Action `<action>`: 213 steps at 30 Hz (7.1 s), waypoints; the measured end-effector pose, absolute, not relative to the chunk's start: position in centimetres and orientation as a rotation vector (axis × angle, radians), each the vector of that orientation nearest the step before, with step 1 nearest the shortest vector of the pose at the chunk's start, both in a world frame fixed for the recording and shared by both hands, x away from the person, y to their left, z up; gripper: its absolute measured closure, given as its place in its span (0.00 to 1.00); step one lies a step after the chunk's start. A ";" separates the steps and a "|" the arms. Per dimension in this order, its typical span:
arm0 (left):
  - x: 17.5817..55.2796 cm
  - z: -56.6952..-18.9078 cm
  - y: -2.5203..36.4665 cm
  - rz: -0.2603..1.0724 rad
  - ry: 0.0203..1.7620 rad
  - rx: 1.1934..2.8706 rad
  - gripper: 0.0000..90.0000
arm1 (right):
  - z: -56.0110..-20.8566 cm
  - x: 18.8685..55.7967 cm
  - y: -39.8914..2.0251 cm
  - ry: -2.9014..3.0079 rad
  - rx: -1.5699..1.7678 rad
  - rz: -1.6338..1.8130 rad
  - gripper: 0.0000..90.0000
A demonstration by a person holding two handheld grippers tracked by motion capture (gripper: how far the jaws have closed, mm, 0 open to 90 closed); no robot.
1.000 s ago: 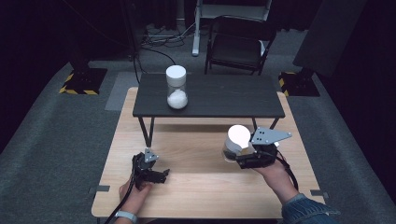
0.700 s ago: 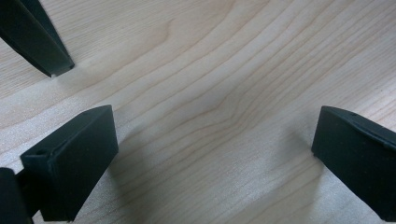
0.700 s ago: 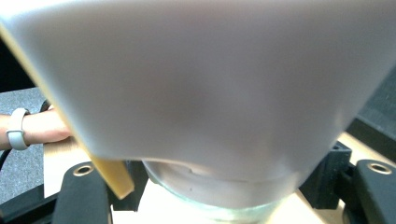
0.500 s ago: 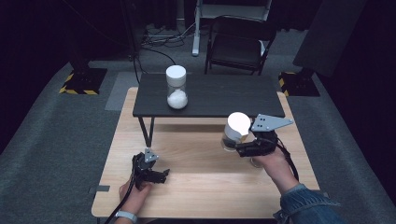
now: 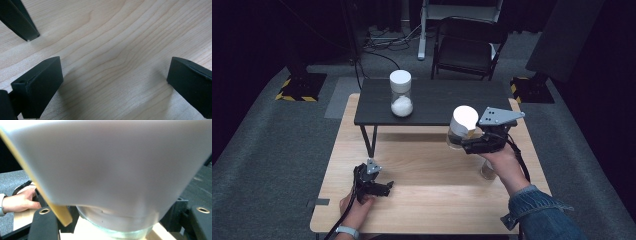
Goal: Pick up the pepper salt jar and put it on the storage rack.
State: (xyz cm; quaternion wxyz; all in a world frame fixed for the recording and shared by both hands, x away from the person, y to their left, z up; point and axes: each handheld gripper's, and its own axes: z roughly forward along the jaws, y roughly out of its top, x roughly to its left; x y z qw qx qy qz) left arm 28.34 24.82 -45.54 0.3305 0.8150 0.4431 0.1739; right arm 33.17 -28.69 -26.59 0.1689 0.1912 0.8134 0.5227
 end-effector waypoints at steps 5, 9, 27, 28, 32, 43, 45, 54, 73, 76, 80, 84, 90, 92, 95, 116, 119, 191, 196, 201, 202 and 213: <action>28.3 -45.5 24.8 0.455 1.159 2.131 0.00 | -25.7 33.8 -28.1 2.312 0.540 1.473 0.33; 28.4 -45.5 24.8 0.454 1.159 2.132 0.00 | -25.1 34.5 -27.7 2.314 0.540 1.462 0.33; 28.4 -45.5 24.8 0.458 1.159 2.131 0.00 | -23.9 37.9 -26.7 2.299 0.579 1.471 0.33; 28.4 -45.5 24.8 0.458 1.159 2.131 0.00 | -23.8 37.9 -26.5 2.298 0.580 1.466 0.33; 28.4 -45.5 24.8 0.457 1.159 2.130 0.00 | -23.7 38.6 -26.2 2.291 0.592 1.469 0.33; 28.4 -45.5 24.8 0.459 1.158 2.132 0.00 | -24.1 40.7 -25.2 2.292 0.628 1.455 0.33; 28.4 -45.5 24.8 0.459 1.158 2.132 0.00 | -24.1 41.0 -25.0 2.291 0.634 1.455 0.33; 28.4 -45.5 24.8 0.459 1.159 2.132 0.00 | -24.7 42.0 -24.4 2.294 0.666 1.452 0.33; 28.4 -45.5 24.8 0.457 1.159 2.131 0.00 | -25.6 43.2 -24.0 2.286 0.710 1.456 0.33; 28.4 -45.5 24.8 0.459 1.159 2.132 0.00 | -25.6 43.2 -23.9 2.287 0.702 1.453 0.33; 28.4 -45.5 24.8 0.459 1.159 2.132 0.00 | -25.5 43.4 -24.0 2.297 0.701 1.453 0.33; 28.4 -45.5 24.8 0.459 1.159 2.131 0.00 | -25.6 43.5 -24.2 2.296 0.711 1.482 0.25; 28.4 -45.5 24.8 0.457 1.160 2.131 0.00 | -25.5 43.2 -24.5 2.306 0.737 1.479 0.11; 28.4 -45.5 24.8 0.458 1.159 2.131 0.00 | -25.6 43.0 -24.8 2.301 0.734 1.493 0.07; 28.4 -45.5 24.7 0.458 1.159 2.132 0.00 | -25.8 42.4 -25.3 2.283 0.740 1.498 0.03; 28.3 -45.5 24.7 0.458 1.166 2.128 0.00 | -25.4 38.9 -27.4 2.284 0.684 1.479 0.00; 28.3 -45.5 24.7 0.458 1.166 2.128 0.00 | -25.5 38.5 -27.7 2.289 0.678 1.483 0.00; 28.7 -45.5 25.4 0.437 1.107 2.153 0.00 | -31.0 30.4 -39.5 2.177 0.849 1.430 0.00; 28.7 -45.5 25.4 0.438 1.107 2.153 0.00 | -31.5 30.1 -40.1 2.169 0.867 1.417 0.00; 28.7 -45.5 25.4 0.437 1.107 2.153 0.00 | -32.1 29.8 -40.7 2.166 0.879 1.408 0.00; 28.7 -45.5 25.4 0.437 1.107 2.153 0.00 | -32.2 29.7 -40.8 2.164 0.879 1.408 0.00; 28.7 -45.5 25.4 0.438 1.108 2.152 0.00 | -33.7 28.8 -42.2 2.154 0.898 1.380 0.00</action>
